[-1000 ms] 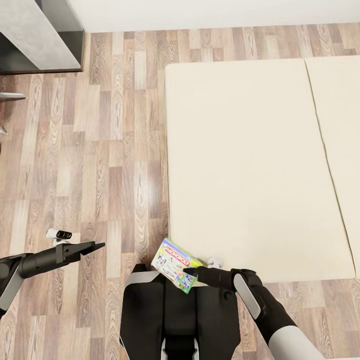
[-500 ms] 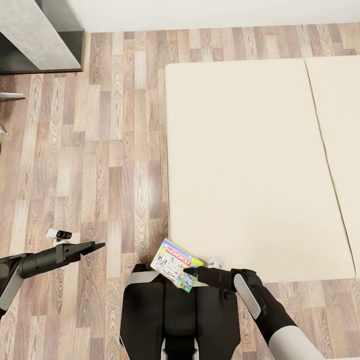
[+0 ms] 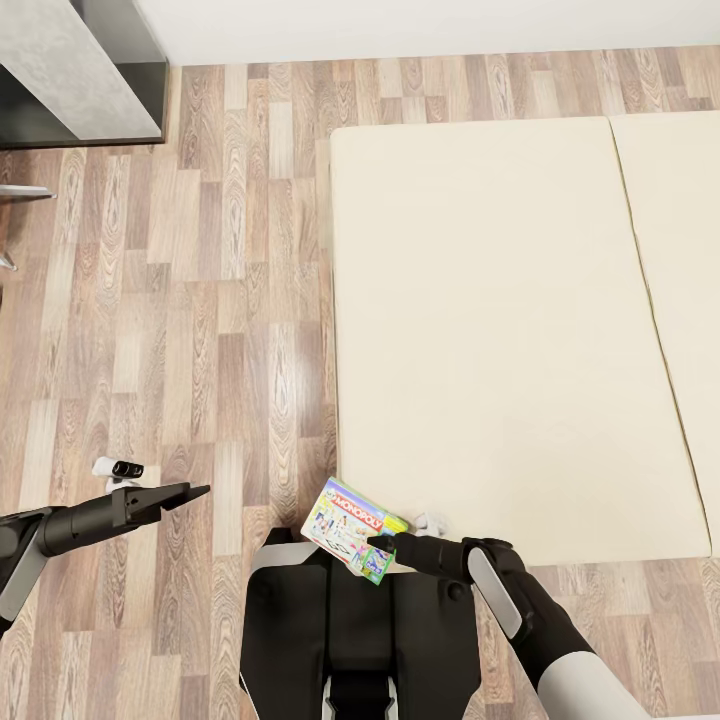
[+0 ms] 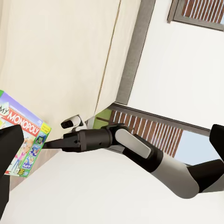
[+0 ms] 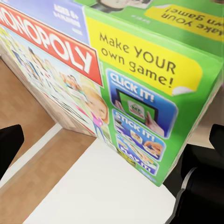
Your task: Put all the toys in the child's room - the three board games (two on the bed and one on the table), the two jigsaw puzzles on the table, and the tennis ball on the table - inside the toy box on the table in the child's room.
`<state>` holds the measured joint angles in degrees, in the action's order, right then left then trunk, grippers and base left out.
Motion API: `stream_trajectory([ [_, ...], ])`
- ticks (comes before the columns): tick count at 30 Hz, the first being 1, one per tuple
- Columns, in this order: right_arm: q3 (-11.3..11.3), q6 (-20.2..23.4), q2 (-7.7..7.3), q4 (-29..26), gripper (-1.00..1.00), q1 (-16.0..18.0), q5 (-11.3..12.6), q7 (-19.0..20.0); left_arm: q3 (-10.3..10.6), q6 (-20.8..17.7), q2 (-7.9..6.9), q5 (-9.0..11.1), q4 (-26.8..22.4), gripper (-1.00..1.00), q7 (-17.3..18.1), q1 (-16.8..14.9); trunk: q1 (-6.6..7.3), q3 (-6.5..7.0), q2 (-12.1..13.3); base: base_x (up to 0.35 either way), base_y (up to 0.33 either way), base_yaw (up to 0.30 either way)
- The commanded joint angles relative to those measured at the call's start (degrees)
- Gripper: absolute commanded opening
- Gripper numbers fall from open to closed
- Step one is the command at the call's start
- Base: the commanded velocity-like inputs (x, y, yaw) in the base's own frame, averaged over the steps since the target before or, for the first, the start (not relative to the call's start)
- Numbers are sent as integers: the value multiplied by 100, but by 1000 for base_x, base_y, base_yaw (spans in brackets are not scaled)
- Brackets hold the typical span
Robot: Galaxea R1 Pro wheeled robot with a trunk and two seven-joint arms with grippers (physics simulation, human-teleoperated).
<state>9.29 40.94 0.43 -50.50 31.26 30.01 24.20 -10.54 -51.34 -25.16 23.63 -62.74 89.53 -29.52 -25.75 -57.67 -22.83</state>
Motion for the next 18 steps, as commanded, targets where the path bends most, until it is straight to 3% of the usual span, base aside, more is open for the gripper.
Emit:
stream_trajectory([
  [1,-4,24,1,-3,100,2,5,3,2,-61,0,-1,-1,100,20,-1,-3,-5,-9,0,0,0],
  [18,-49,21,-37,-3,100,-2,5,-21,3,-61,-1,0,-1,100,17,-1,-3,-5,-9,0,0,0],
])
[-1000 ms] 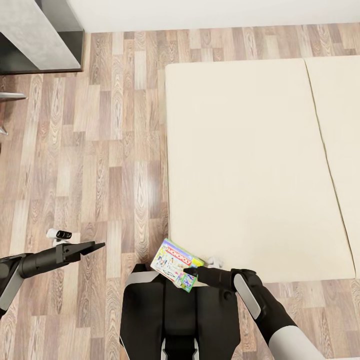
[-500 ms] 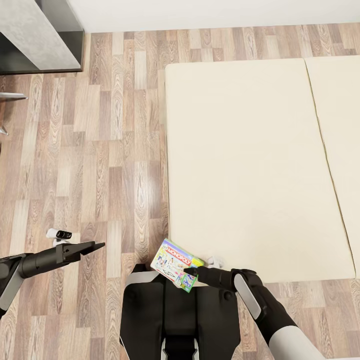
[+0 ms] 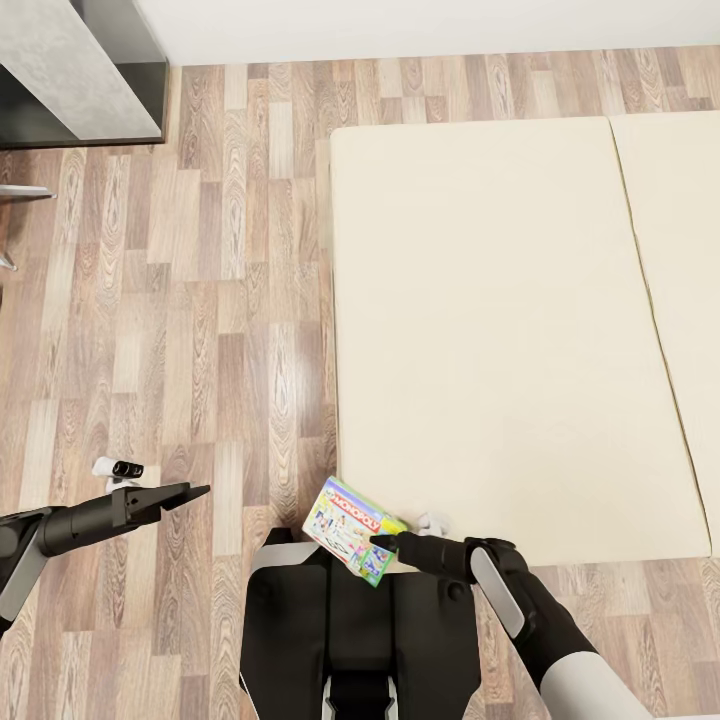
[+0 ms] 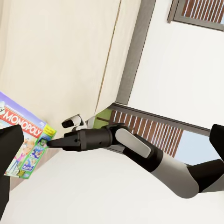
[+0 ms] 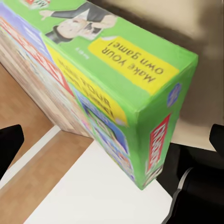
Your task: Put all the toys in the child's room - the three board games (two on the bed and one on the table), the two jigsaw puzzles on the table, and the tennis ball on the table - inside the toy box on the table in the child's room.
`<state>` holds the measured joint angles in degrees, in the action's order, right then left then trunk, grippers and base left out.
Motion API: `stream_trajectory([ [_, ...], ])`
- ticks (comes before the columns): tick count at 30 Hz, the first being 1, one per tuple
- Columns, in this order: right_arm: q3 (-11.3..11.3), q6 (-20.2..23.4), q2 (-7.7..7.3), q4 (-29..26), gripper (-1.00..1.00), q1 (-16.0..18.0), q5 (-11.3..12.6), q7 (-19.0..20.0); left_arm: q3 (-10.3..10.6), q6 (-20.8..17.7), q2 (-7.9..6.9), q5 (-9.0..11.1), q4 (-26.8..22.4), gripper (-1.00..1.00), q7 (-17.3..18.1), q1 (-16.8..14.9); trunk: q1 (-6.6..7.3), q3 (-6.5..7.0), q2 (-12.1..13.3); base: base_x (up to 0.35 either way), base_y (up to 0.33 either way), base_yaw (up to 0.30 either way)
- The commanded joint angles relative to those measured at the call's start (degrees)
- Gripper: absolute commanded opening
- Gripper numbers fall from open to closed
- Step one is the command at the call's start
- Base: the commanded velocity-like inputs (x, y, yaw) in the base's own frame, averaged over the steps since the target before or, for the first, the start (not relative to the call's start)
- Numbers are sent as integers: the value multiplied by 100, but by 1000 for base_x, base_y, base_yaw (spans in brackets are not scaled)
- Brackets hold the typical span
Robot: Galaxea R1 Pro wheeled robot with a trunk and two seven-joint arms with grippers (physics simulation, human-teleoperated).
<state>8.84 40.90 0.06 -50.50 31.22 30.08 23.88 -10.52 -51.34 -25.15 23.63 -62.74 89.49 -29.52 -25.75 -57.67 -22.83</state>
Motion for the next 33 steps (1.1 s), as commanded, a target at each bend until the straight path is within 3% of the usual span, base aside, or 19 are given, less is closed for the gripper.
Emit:
stream_trajectory([
  [1,-4,27,-1,-4,100,2,-3,11,1,-61,-3,0,-1,100,21,-1,-3,-5,-9,0,0,0],
  [33,-5,24,-17,-195,100,-11,-2,-21,-2,-61,-1,1,-1,100,24,-1,-3,-5,-9,0,0,0],
])
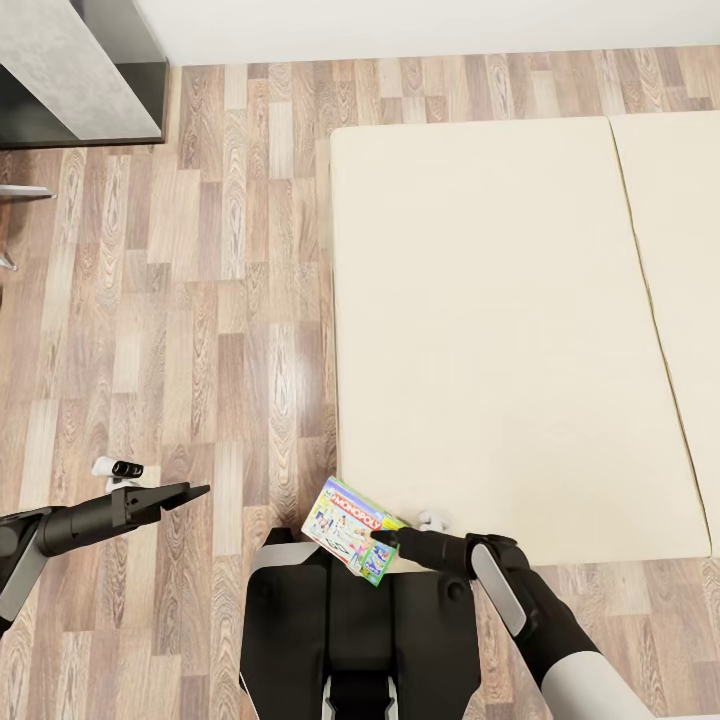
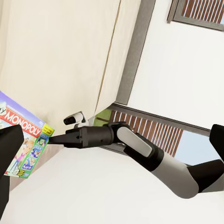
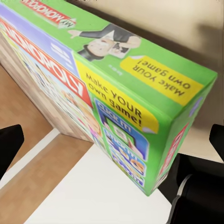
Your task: Put all the toys in the child's room - the three board games (two on the bed and one on the table), the two jigsaw puzzles on the table, and the tennis ball on the table - inside the toy box on the table in the child's room.
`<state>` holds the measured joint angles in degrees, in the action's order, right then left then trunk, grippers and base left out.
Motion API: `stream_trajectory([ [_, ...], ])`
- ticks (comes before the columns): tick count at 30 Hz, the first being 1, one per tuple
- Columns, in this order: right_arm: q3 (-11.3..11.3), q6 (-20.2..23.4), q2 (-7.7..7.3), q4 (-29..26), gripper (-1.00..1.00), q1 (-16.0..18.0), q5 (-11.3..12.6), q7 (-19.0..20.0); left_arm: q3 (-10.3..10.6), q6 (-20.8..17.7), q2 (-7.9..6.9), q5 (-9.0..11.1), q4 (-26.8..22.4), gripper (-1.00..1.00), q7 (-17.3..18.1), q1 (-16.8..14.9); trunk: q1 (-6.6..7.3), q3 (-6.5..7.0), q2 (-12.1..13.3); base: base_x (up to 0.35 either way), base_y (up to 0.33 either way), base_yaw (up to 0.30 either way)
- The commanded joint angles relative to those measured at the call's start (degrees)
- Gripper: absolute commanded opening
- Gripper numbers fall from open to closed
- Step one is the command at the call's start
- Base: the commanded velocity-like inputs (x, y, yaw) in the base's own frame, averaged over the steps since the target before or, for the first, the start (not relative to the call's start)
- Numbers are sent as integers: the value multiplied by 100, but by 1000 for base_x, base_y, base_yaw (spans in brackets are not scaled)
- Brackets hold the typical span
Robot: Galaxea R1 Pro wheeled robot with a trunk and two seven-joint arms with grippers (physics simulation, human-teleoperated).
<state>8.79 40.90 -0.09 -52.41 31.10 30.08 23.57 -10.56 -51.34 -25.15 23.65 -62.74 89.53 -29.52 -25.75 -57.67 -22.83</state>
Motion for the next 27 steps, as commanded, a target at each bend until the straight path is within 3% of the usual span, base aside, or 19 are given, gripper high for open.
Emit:
stream_trajectory([
  [1,-2,23,-4,-5,100,1,0,9,2,-61,-2,0,-1,100,20,-1,-3,-5,-9,0,0,0],
  [19,0,23,-42,-26,100,1,-2,-5,2,-61,-3,0,-1,100,19,-1,-3,-5,-9,0,0,0],
  [27,1,110,-43,-284,100,-49,-8,-18,2,-61,-4,0,-1,100,20,-1,-3,-5,-9,0,0,0],
])
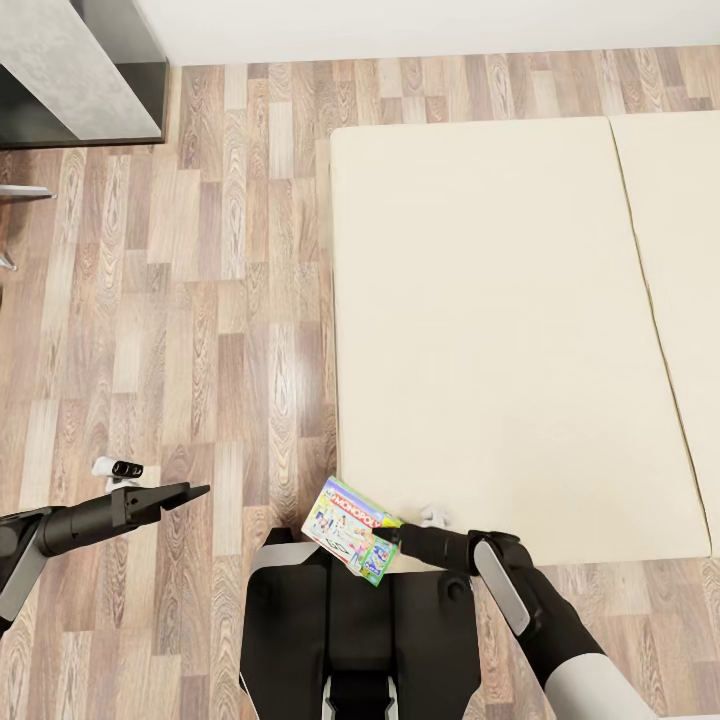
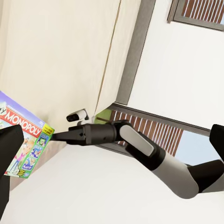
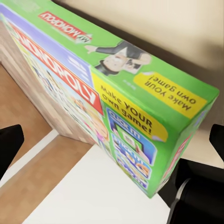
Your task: Put all the toys in the child's room - the three board games (two on the bed and one on the table), the two jigsaw puzzles on the table, and the tennis ball on the table - inside the toy box on the table in the child's room.
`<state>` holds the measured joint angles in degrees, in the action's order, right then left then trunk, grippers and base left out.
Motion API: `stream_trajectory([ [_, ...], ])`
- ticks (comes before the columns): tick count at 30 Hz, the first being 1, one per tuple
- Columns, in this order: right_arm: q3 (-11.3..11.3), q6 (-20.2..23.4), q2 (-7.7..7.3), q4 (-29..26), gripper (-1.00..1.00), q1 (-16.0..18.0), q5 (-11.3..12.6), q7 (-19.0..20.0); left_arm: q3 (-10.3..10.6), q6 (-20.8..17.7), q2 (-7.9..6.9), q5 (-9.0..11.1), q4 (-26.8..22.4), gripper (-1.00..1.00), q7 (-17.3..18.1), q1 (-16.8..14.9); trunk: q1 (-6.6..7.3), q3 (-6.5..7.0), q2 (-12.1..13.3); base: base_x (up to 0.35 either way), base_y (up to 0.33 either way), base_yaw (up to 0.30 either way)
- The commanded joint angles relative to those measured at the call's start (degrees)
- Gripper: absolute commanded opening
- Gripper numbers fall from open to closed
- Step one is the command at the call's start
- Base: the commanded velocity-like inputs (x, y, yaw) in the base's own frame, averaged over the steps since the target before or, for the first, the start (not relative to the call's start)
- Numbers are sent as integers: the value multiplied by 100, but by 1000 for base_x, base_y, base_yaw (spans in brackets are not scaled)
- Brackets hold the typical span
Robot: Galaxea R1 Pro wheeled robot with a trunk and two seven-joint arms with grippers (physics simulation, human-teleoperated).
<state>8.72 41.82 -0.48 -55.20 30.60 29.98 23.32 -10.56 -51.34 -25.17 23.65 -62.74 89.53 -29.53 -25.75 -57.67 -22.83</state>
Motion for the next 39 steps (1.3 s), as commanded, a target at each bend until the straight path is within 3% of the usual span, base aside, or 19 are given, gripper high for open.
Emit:
stream_trajectory([
  [1,7,38,-7,-35,100,-3,1,3,2,-61,-3,-1,-1,100,20,-1,-4,-5,-9,0,0,0],
  [12,6,135,-22,-86,100,-6,-1,-24,2,-61,-2,-1,-1,100,20,-1,-4,-5,-9,0,0,0],
  [29,-2,375,-18,-147,100,-7,8,-629,2,-61,-5,-1,-1,100,20,-1,-4,-5,-9,0,0,0],
  [39,5,712,-9,-751,100,-46,10,-905,2,-61,-5,-1,-1,100,20,-1,-4,-5,-9,0,0,0],
])
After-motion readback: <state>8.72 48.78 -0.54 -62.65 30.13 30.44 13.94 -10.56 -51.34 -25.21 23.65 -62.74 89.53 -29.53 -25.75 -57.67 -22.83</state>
